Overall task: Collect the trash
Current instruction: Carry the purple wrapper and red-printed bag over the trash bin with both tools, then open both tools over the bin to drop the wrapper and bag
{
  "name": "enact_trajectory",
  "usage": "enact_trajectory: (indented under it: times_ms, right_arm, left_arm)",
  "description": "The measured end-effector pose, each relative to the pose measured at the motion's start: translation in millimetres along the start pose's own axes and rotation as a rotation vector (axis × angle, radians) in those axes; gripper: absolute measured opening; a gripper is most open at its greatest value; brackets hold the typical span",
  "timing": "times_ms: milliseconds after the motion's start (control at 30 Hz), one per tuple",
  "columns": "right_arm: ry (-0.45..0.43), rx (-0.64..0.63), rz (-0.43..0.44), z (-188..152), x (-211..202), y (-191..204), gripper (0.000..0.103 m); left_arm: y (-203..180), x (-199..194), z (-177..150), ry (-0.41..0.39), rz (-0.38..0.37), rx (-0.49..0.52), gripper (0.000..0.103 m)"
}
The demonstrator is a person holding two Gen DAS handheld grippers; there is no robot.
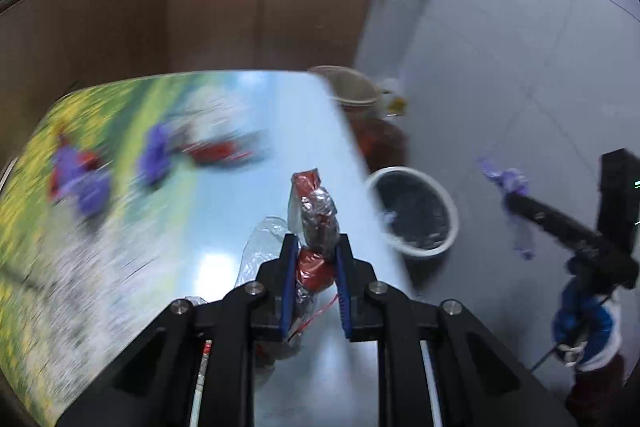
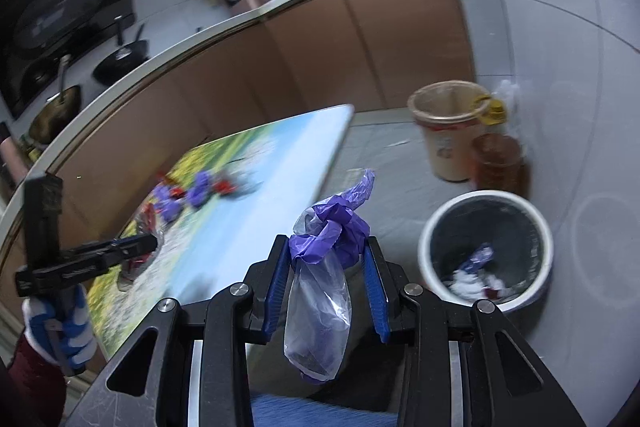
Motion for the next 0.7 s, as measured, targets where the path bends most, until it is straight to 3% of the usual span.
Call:
enact_trajectory:
  times_ms: [167, 333, 600, 700]
  right_arm:
    - [-0.004, 0.044, -0.085, 23, 13, -45, 0.037]
    - [0.012, 0.065, -0.17, 40, 37, -83, 0.038]
    - [0.046, 0.087, -0.27, 55, 78, -132, 0.038]
    - [0.055, 0.096, -0.312, 58, 90, -146, 0.039]
  left_arm:
    - [-65, 56, 51, 0.022, -0.098, 0.084, 0.017]
    - [-111, 132, 91, 0.086, -0.215, 0.077, 0.017]
    - [-146, 209, 120, 0.119, -0.275, 0.039, 0.02]
    - [-150, 230, 127, 0.13, -0.287, 0.011, 0.03]
Point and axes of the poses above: each gripper's, at about its wrist camera, not at the fingertips, and x roughly the way its jaws point, y to its left, z to its top, the point moved 2 cm from there along x, roughly the way its jaws point, and after that the axes turned 8 degrees about x, right-handed, at the moved point
